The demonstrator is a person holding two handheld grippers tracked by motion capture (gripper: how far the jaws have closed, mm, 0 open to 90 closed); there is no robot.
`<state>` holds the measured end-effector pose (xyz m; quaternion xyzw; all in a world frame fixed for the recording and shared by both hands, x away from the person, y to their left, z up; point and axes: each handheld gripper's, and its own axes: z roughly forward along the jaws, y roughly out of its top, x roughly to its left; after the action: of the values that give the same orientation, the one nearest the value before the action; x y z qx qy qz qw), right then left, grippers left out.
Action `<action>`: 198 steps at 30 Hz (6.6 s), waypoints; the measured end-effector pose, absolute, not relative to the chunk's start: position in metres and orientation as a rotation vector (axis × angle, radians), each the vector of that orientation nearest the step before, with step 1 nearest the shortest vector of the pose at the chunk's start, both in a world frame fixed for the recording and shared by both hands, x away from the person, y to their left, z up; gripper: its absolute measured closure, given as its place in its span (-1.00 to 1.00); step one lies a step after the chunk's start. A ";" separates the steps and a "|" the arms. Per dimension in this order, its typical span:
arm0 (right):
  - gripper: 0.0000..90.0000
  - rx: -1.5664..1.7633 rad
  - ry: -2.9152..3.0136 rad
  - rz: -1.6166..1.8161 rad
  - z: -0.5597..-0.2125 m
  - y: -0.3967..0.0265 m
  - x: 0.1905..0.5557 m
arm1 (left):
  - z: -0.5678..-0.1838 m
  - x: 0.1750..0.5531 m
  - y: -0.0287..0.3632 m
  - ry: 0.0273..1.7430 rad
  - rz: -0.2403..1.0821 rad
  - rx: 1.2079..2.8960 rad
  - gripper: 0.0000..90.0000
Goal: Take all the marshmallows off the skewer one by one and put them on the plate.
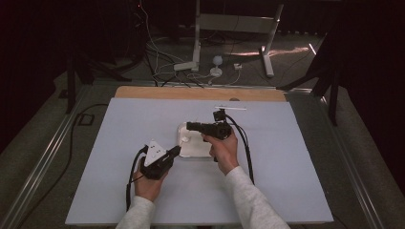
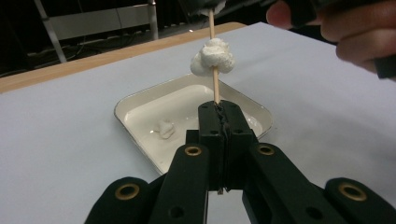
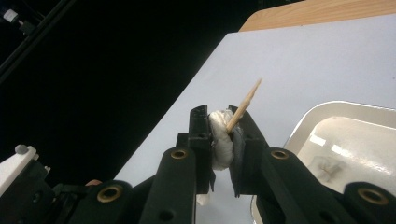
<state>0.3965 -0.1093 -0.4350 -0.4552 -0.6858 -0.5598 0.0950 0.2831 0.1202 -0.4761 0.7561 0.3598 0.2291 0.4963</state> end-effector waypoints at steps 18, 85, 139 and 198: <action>0.81 -1.585 -2.054 -1.798 -0.389 -0.197 0.416 | -0.478 0.281 0.144 0.937 0.539 1.823 1.00; 0.35 -1.129 -2.210 -1.516 -0.457 -0.078 0.374 | -0.481 0.287 0.142 0.989 0.512 1.755 1.00; 0.75 -1.321 -2.045 -1.642 -0.431 -0.115 0.401 | -0.478 0.276 0.127 0.840 0.544 1.816 1.00; 0.79 -1.461 -2.136 -1.674 -0.423 -0.149 0.419 | -0.478 0.280 0.115 0.843 0.547 1.917 1.00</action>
<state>0.4195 -0.1488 -0.4233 -0.4737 -0.6928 -0.5429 0.0298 0.2798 0.1154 -0.4783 0.7821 0.3441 0.2230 0.4692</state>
